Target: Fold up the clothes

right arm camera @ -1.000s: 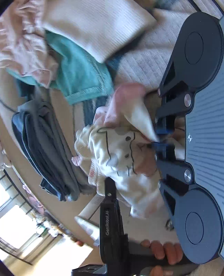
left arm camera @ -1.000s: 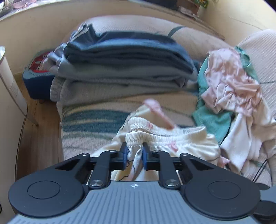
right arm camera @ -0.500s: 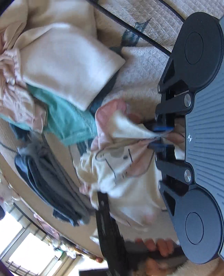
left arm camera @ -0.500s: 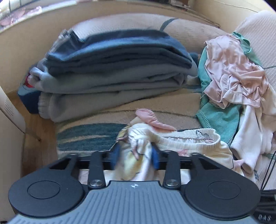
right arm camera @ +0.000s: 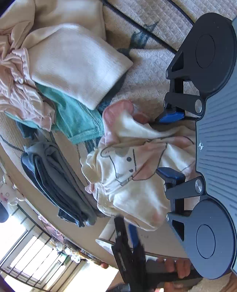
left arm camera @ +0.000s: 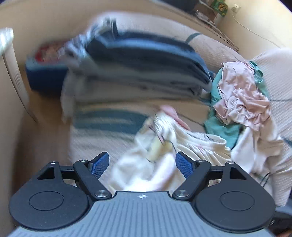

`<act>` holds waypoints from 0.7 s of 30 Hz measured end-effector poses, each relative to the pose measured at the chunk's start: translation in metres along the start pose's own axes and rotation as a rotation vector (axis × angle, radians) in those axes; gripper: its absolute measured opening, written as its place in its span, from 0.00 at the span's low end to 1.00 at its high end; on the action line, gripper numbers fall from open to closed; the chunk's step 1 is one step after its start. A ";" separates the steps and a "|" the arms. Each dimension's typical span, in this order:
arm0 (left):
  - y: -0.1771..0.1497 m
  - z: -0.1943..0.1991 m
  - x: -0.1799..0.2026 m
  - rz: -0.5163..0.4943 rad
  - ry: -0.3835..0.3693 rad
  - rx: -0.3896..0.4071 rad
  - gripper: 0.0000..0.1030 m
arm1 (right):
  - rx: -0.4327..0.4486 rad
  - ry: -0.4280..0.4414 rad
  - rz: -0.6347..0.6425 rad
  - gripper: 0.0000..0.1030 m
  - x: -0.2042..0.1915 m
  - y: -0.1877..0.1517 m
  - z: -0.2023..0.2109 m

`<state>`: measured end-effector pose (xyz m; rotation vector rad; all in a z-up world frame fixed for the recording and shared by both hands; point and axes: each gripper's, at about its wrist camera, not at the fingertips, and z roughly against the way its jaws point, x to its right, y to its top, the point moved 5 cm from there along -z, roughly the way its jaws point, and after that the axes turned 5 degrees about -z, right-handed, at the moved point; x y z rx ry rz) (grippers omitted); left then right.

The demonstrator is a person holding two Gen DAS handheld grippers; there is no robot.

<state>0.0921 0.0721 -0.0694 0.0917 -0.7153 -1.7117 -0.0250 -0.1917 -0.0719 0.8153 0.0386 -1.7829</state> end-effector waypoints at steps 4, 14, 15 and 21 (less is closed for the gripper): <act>-0.009 -0.018 0.001 0.030 -0.012 -0.037 0.75 | -0.006 -0.008 0.014 0.55 -0.001 0.000 -0.002; -0.013 -0.044 -0.002 -0.019 0.053 -0.106 1.00 | 0.000 -0.050 0.075 0.63 -0.011 -0.002 -0.008; -0.012 -0.045 -0.002 -0.025 0.057 -0.114 1.00 | 0.002 -0.047 0.089 0.63 -0.014 -0.003 -0.006; -0.011 -0.047 -0.004 -0.021 0.068 -0.120 1.00 | -0.011 -0.040 0.084 0.62 -0.013 -0.006 -0.012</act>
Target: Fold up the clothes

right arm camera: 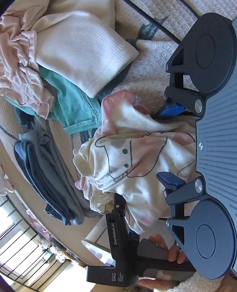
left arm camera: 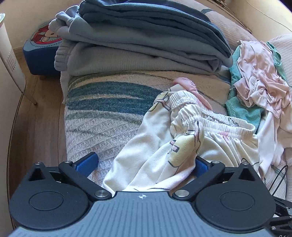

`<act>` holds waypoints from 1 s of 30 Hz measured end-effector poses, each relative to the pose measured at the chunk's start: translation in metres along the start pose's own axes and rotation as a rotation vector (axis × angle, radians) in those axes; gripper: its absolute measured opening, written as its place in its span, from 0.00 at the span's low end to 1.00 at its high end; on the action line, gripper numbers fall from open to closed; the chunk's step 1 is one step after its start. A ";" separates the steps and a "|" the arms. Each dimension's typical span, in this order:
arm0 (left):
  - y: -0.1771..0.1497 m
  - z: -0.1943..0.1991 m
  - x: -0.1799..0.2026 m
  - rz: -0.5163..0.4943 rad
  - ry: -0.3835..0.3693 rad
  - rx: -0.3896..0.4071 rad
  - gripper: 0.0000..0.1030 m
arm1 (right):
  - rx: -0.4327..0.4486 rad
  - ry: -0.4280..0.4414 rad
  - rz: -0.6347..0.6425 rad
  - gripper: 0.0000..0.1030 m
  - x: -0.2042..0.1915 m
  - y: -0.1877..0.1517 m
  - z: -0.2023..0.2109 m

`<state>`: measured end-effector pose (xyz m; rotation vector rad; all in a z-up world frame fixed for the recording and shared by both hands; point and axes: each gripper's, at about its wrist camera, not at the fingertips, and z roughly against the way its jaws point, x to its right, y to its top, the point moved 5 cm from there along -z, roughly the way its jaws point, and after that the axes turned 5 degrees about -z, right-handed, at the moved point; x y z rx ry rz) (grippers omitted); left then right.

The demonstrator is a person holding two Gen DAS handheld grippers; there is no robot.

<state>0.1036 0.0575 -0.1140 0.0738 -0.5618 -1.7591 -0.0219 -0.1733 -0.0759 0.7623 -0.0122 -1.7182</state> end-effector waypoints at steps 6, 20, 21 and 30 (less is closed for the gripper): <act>0.000 0.005 0.006 0.021 0.045 0.004 1.00 | 0.003 -0.015 0.028 0.58 -0.007 0.000 -0.002; -0.002 0.037 0.029 -0.030 0.026 0.081 0.20 | 0.023 -0.009 0.101 0.06 -0.009 0.008 -0.001; -0.002 0.041 0.030 -0.027 0.017 0.083 0.17 | 0.033 0.002 0.109 0.06 -0.011 0.010 0.004; 0.014 0.091 0.043 -0.045 0.022 0.168 0.14 | 0.158 0.047 0.177 0.06 -0.035 0.034 0.043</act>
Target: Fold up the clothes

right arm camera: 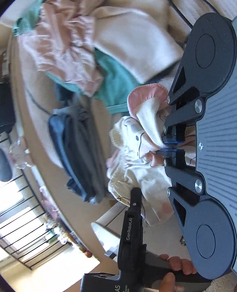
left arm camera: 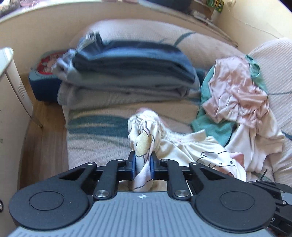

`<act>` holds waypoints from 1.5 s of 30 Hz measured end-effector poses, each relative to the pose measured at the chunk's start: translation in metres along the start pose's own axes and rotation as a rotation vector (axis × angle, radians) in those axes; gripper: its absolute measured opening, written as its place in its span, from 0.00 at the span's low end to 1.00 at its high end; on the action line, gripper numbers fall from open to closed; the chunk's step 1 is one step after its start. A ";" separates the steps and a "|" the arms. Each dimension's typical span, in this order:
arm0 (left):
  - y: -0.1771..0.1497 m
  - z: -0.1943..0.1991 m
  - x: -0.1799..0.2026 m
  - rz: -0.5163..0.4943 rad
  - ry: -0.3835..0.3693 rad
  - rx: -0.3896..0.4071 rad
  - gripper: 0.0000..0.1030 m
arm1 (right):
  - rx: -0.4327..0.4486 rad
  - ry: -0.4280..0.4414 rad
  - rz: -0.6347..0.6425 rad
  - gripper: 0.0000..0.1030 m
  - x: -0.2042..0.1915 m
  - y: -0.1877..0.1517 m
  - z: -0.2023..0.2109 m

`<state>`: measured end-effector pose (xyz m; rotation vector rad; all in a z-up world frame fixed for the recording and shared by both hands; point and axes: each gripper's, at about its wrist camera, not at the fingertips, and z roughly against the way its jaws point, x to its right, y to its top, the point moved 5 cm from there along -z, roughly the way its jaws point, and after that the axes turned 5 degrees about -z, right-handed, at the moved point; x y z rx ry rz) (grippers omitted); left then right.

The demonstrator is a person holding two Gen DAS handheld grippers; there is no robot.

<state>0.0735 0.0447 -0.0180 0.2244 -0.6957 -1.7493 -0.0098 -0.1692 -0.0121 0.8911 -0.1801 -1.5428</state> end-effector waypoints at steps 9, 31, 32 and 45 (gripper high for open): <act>0.077 0.062 -0.021 0.007 0.059 0.215 0.06 | 0.151 0.066 0.156 0.05 -0.041 0.077 0.005; -0.013 -0.029 -0.023 0.104 -0.110 -0.028 0.89 | -0.104 -0.087 -0.005 0.33 0.059 0.024 -0.034; -0.013 -0.026 -0.018 0.094 -0.134 -0.009 0.93 | -0.084 -0.083 -0.002 0.48 0.060 0.026 -0.028; -0.006 -0.056 -0.006 0.076 -0.063 -0.057 1.00 | -0.084 -0.033 -0.099 0.62 0.070 0.037 -0.048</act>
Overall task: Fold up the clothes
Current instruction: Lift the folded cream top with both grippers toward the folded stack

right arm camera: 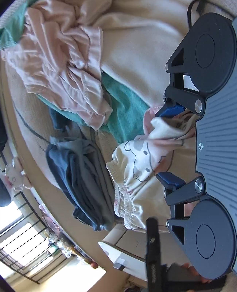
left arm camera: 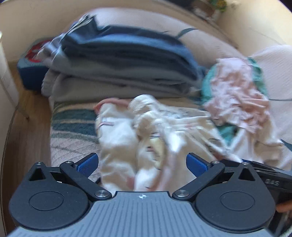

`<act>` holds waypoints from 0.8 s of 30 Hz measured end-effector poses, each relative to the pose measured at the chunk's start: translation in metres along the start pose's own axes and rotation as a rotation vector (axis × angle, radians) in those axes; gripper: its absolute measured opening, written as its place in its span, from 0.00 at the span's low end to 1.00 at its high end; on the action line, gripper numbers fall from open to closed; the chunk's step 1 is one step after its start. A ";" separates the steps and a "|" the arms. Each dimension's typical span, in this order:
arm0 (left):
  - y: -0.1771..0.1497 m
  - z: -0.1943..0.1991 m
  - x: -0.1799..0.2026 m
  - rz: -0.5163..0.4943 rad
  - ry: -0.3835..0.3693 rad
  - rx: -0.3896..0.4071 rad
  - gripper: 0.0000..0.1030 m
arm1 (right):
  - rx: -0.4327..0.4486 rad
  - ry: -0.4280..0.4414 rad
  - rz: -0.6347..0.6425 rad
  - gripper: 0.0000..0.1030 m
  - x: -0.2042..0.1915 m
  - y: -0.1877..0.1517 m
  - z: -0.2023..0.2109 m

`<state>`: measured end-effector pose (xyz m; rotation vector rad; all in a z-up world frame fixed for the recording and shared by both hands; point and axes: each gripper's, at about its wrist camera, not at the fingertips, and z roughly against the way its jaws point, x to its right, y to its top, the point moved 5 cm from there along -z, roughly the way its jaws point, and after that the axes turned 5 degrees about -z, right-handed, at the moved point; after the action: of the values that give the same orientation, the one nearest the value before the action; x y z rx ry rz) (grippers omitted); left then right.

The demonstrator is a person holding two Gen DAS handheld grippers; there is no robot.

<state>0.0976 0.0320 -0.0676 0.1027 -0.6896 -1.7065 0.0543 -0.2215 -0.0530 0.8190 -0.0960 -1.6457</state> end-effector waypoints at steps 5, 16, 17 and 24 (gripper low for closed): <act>0.000 -0.005 -0.006 0.045 -0.008 0.066 0.70 | 0.000 -0.056 0.027 0.43 -0.002 0.003 -0.023; 0.024 0.043 0.008 0.043 -0.089 0.132 0.12 | 0.089 0.053 0.071 0.14 -0.034 0.014 0.020; 0.030 0.052 0.010 0.030 -0.082 0.149 0.12 | 0.109 0.068 0.086 0.14 -0.040 0.019 0.028; 0.108 0.105 0.010 -0.032 -0.045 0.327 0.12 | 0.287 0.126 0.248 0.14 -0.094 0.082 0.050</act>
<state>0.1440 0.0532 0.0748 0.3060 -1.0009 -1.6179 0.0960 -0.1774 0.0672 1.0815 -0.3381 -1.3596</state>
